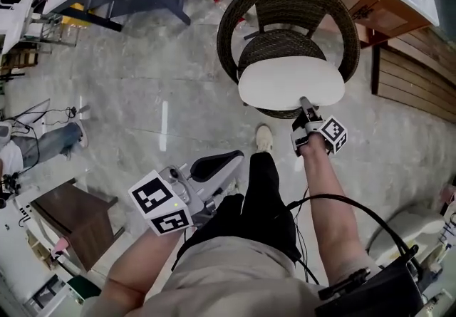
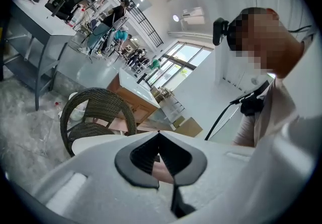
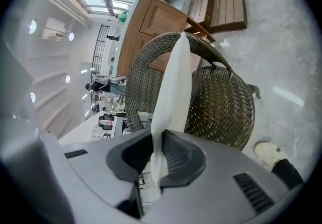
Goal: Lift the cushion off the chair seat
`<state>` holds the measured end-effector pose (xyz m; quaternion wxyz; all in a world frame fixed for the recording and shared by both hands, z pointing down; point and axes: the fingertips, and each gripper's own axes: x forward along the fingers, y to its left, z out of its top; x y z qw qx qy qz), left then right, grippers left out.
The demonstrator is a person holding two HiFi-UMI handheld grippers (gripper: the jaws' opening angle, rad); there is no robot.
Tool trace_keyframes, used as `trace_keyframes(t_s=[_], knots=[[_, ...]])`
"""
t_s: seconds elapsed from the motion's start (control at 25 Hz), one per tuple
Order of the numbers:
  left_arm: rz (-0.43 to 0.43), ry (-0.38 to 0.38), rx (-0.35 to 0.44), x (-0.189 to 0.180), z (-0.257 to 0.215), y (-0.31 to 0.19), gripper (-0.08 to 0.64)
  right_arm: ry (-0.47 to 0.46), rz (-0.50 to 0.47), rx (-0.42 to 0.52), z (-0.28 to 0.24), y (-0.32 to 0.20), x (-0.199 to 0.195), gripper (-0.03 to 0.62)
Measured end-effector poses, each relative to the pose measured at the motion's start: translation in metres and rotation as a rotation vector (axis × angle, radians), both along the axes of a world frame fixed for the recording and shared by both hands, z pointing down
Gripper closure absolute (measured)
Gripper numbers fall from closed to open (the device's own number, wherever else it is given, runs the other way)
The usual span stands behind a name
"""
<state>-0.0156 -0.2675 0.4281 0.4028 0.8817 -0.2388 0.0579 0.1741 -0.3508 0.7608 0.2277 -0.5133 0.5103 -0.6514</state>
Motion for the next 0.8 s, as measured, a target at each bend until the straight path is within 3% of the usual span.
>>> trace_keyframes(t_s=[0.8], knots=[[0.031,0.065,0.153,-0.073,-0.099,0.104,0.554,-0.032,-0.028,0.187,-0.259,0.170,-0.058,0.534]])
